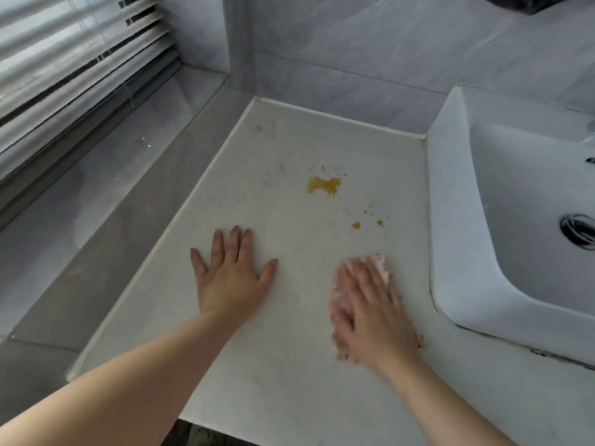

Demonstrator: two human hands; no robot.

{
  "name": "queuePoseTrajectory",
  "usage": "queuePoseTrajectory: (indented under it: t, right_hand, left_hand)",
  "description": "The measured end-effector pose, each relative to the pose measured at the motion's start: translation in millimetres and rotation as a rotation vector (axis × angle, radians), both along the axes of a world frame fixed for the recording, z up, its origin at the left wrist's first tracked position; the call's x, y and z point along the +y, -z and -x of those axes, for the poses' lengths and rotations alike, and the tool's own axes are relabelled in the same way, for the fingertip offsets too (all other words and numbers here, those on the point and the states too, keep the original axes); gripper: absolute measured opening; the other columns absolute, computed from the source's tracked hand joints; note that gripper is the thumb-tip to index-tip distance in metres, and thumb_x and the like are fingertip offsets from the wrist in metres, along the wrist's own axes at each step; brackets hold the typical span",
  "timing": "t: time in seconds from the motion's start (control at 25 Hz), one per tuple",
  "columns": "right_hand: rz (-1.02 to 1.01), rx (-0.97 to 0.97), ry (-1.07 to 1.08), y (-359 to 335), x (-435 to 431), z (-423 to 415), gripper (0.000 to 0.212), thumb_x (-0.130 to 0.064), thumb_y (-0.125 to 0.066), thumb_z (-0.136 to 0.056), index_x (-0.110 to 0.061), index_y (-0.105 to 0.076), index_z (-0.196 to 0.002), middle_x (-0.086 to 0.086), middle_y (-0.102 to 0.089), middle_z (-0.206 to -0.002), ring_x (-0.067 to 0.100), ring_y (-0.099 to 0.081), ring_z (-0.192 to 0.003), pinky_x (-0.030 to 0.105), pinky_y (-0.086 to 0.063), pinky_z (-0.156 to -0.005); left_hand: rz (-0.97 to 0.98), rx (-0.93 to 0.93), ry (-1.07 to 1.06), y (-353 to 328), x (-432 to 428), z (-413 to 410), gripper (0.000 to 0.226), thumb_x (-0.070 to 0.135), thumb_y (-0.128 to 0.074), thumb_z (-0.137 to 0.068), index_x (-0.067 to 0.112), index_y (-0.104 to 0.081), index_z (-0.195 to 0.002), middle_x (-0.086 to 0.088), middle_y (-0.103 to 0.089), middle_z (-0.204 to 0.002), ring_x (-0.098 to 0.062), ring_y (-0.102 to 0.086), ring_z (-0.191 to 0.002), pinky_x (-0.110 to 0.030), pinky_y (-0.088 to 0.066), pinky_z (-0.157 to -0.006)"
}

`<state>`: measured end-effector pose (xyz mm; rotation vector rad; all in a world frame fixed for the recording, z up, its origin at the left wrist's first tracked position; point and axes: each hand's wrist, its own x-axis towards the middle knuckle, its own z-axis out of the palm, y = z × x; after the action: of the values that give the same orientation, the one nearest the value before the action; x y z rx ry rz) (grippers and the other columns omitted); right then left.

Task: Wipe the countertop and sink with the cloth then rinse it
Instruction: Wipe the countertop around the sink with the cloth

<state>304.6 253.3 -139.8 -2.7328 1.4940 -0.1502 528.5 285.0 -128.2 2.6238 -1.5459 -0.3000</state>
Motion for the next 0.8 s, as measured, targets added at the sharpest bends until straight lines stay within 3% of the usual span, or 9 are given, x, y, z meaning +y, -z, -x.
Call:
queuePoseTrajectory:
  t: [0.12,0.2,0.32,0.4,0.44,0.52,0.6,0.68,0.8]
  right_hand:
    - [-0.017,0.008,0.377,-3.3,-67.9,10.1,0.083,-0.053,-0.009,-0.077,-0.014,-0.029,-0.148,0.009,-0.025,-0.156,0.028,-0.016,-0.145,0.044,-0.011,-0.116]
    - [-0.058,-0.002,0.490,-4.7,-70.4,-3.0,0.085,-0.051,-0.005,-0.077,-0.010,-0.028,-0.148,0.012,-0.024,-0.156,0.031,-0.016,-0.145,0.048,-0.010,-0.115]
    - [-0.033,0.007,0.181,0.5,-19.1,-4.4,0.074,-0.050,-0.028,-0.083,-0.006,-0.045,-0.139,0.016,-0.042,-0.146,0.032,-0.032,-0.138,0.049,-0.018,-0.109]
    - [-0.030,0.039,0.023,0.3,-13.5,10.5,0.076,-0.057,-0.030,-0.083,-0.008,-0.044,-0.140,0.012,-0.041,-0.148,0.027,-0.025,-0.139,0.045,-0.018,-0.110]
    - [-0.039,0.050,0.056,-1.6,-30.5,15.1,0.081,-0.061,-0.025,-0.082,-0.010,-0.038,-0.144,0.010,-0.033,-0.152,0.026,-0.019,-0.142,0.043,-0.013,-0.113]
    - [-0.083,0.021,0.327,-6.4,-80.0,11.6,0.083,-0.061,-0.016,-0.082,-0.014,-0.022,-0.150,0.009,-0.017,-0.159,0.026,-0.008,-0.146,0.045,-0.005,-0.117]
    - [-0.176,-0.023,0.531,-13.0,-105.6,-10.8,0.074,-0.055,-0.023,-0.091,-0.013,-0.014,-0.152,0.010,-0.008,-0.160,0.029,-0.002,-0.147,0.048,-0.003,-0.118]
    - [-0.136,-0.029,0.336,-8.6,-87.8,-33.8,0.070,-0.052,-0.030,-0.093,-0.014,-0.017,-0.151,0.008,-0.008,-0.160,0.029,-0.003,-0.147,0.048,0.000,-0.118]
    - [-0.051,0.015,-0.188,-4.8,-27.1,-28.9,0.076,-0.059,-0.033,-0.085,-0.011,-0.041,-0.143,0.008,-0.037,-0.151,0.030,-0.029,-0.141,0.043,-0.014,-0.112]
  left_hand:
    - [0.022,-0.044,-0.004,3.2,1.0,2.4,0.073,0.063,-0.019,-0.088,0.026,-0.003,-0.149,0.008,0.001,-0.158,-0.017,0.010,-0.144,-0.051,0.007,-0.113]
    - [0.019,-0.022,-0.009,1.9,0.6,3.5,0.073,0.063,-0.019,-0.088,0.026,-0.003,-0.149,0.007,0.001,-0.158,-0.017,0.011,-0.144,-0.051,0.007,-0.113]
    - [0.003,-0.031,-0.003,-1.5,0.8,5.0,0.073,0.063,-0.018,-0.088,0.025,-0.001,-0.149,0.007,0.003,-0.158,-0.018,0.012,-0.143,-0.051,0.006,-0.113]
    - [-0.001,-0.029,-0.010,-3.6,1.6,4.9,0.075,0.065,-0.017,-0.087,0.025,-0.001,-0.149,0.006,0.003,-0.158,-0.018,0.012,-0.143,-0.051,0.006,-0.113]
    - [-0.008,-0.030,-0.006,-4.5,1.9,5.1,0.077,0.067,-0.015,-0.086,0.025,-0.001,-0.149,0.006,0.003,-0.158,-0.018,0.012,-0.143,-0.051,0.007,-0.113]
    - [-0.017,-0.033,-0.007,-4.1,1.5,4.8,0.081,0.071,-0.011,-0.083,0.025,0.000,-0.148,0.007,0.004,-0.157,-0.018,0.013,-0.143,-0.051,0.007,-0.113]
    - [-0.013,-0.040,-0.006,-3.8,1.0,4.4,0.084,0.072,-0.004,-0.079,0.025,0.001,-0.148,0.007,0.005,-0.157,-0.018,0.014,-0.143,-0.051,0.007,-0.113]
    - [-0.023,-0.043,-0.002,-3.9,1.1,4.8,0.085,0.072,-0.001,-0.077,0.025,0.001,-0.148,0.007,0.005,-0.157,-0.017,0.014,-0.143,-0.051,0.007,-0.113]
    - [-0.021,-0.047,-0.003,-3.9,1.0,4.2,0.083,0.070,-0.002,-0.079,0.026,0.002,-0.148,0.007,0.006,-0.157,-0.017,0.015,-0.143,-0.051,0.007,-0.113]
